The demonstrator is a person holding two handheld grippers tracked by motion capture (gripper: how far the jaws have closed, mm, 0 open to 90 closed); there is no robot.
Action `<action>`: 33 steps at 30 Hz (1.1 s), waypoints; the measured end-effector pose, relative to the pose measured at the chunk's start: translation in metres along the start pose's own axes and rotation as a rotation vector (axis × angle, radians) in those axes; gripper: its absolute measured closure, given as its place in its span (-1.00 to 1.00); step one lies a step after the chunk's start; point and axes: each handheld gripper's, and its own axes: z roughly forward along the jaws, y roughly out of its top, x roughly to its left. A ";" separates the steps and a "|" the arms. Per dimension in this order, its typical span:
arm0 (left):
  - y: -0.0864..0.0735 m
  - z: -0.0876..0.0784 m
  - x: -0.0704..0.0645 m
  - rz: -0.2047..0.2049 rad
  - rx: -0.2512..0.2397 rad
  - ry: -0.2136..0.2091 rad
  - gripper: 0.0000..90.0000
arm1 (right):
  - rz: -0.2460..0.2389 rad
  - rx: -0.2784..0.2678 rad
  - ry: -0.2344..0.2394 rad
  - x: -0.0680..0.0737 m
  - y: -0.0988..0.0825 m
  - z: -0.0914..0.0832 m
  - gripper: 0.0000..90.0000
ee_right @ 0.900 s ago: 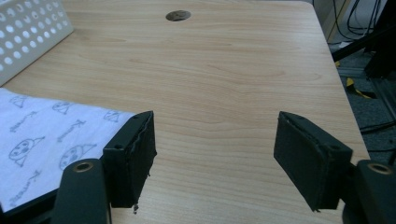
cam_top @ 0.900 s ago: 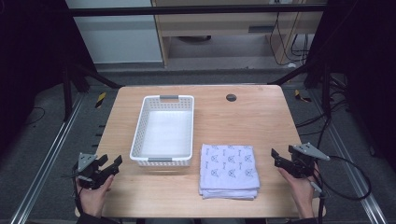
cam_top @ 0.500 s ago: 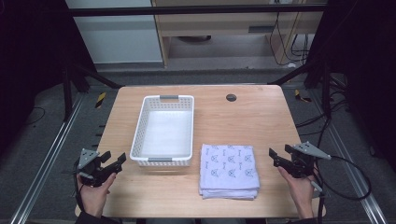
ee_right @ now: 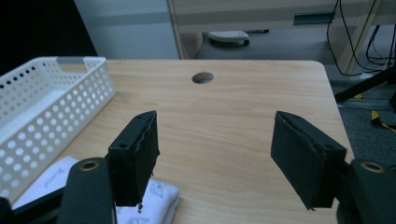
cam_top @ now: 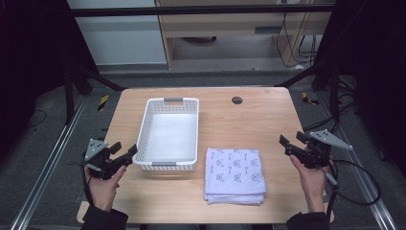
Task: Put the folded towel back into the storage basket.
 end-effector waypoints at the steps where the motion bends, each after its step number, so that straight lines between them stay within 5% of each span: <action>1: 0.000 0.000 0.000 0.000 0.000 0.000 -0.26 | 0.000 0.000 0.000 0.000 0.000 0.000 -0.30; 8: 0.018 0.011 -0.032 0.041 -0.038 -0.019 -0.24 | 0.063 0.008 0.018 0.008 0.006 0.003 -0.42; 13: 0.032 0.020 -0.066 0.043 -0.066 -0.076 -0.24 | 0.025 0.090 0.064 0.020 -0.003 0.010 -0.49; 18: 0.039 0.028 -0.091 0.070 -0.077 -0.082 -0.24 | 0.032 0.072 0.110 0.031 -0.015 0.018 -0.48; 22: 0.035 0.033 -0.107 0.107 -0.062 -0.092 -0.24 | 0.014 0.075 0.149 0.039 -0.021 0.025 -0.47; 26: 0.028 0.037 -0.116 0.083 -0.049 -0.131 -0.24 | -0.011 0.076 0.179 0.041 -0.021 0.028 -0.47; 33: 0.014 0.045 -0.135 0.103 -0.003 -0.189 -0.16 | -0.016 0.060 0.175 0.038 -0.020 0.030 -0.41</action>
